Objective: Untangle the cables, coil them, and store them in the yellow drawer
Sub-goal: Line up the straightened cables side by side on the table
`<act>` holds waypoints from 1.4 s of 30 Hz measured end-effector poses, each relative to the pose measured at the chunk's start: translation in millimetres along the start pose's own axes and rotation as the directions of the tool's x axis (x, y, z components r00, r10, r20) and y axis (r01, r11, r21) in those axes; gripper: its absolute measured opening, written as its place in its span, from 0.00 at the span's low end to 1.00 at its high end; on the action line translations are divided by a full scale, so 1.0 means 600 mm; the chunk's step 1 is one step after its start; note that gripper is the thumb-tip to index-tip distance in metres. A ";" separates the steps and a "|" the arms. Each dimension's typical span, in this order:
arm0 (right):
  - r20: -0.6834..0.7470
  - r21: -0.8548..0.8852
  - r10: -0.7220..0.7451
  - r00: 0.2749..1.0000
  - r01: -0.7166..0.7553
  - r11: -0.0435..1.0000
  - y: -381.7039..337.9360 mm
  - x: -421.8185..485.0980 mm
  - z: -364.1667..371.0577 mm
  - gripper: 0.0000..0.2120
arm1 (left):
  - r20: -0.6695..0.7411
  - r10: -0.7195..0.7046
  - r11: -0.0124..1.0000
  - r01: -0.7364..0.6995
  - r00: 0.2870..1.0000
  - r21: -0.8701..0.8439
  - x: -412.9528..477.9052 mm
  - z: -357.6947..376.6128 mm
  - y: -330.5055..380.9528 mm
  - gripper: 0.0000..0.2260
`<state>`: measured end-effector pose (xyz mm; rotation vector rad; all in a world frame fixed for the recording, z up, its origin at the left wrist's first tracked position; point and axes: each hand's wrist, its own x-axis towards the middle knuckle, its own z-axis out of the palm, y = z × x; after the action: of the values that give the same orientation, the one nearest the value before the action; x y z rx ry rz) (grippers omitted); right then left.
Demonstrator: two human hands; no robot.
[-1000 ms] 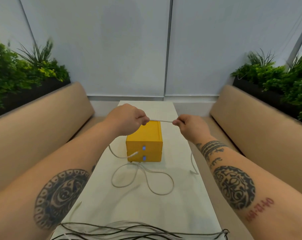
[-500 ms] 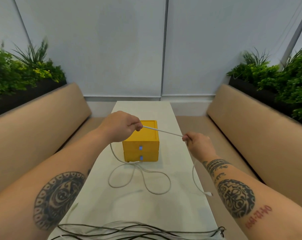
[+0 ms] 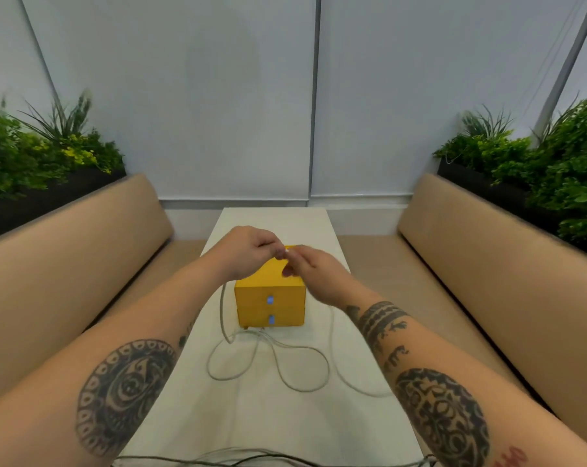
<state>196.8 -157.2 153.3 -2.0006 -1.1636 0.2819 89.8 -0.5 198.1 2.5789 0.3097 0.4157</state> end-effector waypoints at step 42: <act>-0.152 -0.652 -0.308 0.939 0.138 0.745 0.036 -0.006 -0.046 0.20 | -0.112 -0.017 0.949 0.051 0.994 0.310 -0.010 -0.013 -0.031 0.20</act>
<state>223.6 -180.1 155.4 -2.3319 -1.4405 -0.5622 79.2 17.0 193.3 2.8597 0.4930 0.5324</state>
